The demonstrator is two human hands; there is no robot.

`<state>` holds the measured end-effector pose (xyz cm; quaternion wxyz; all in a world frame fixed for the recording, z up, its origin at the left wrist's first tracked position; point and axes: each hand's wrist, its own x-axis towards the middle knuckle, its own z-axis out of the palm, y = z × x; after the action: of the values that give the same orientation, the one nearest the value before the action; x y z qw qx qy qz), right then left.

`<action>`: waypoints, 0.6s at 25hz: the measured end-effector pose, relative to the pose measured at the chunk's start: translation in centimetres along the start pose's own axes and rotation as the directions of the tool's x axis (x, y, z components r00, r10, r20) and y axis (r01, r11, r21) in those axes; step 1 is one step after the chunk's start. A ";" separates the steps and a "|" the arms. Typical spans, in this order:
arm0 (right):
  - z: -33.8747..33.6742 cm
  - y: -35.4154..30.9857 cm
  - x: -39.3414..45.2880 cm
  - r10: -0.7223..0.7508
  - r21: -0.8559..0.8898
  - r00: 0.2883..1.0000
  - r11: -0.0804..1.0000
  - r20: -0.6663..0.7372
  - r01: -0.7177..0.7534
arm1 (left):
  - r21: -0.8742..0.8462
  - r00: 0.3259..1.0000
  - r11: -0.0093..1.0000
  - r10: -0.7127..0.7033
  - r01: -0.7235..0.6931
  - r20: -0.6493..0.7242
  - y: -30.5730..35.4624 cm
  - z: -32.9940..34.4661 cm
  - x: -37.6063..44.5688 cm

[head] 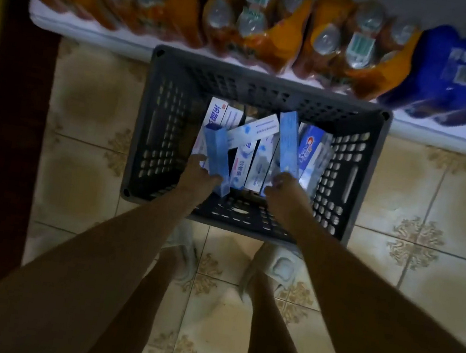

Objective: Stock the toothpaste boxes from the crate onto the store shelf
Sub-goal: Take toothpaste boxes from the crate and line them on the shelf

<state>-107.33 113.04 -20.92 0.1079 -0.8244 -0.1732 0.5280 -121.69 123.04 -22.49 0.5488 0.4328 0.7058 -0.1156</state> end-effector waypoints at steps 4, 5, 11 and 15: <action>-1.6 -0.1 7.7 -0.001 -0.179 0.980 0.983 -0.198 -0.035 | -0.002 0.995 0.999 -0.051 0.051 -0.090 -1.3 3.1 6.1; -1.8 0.1 9.2 -0.006 -0.194 0.972 0.980 -0.236 -0.042 | 0.005 0.991 0.999 -0.049 0.050 -0.125 -1.4 4.0 7.3; 0.6 2.0 13.6 -0.004 -0.246 0.938 0.965 -0.346 -0.087 | -0.002 0.950 1.000 -0.008 0.007 -0.311 -2.4 7.1 11.1; 1.9 2.9 14.1 -0.028 -0.125 0.940 0.992 -0.341 -0.016 | -0.082 0.945 0.987 0.108 -0.139 -0.308 -3.9 6.5 11.6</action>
<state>-103.15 115.98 -34.50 0.0858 -0.9080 -0.1873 0.3647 -120.43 122.18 -36.21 0.4620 0.4599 0.7580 0.0233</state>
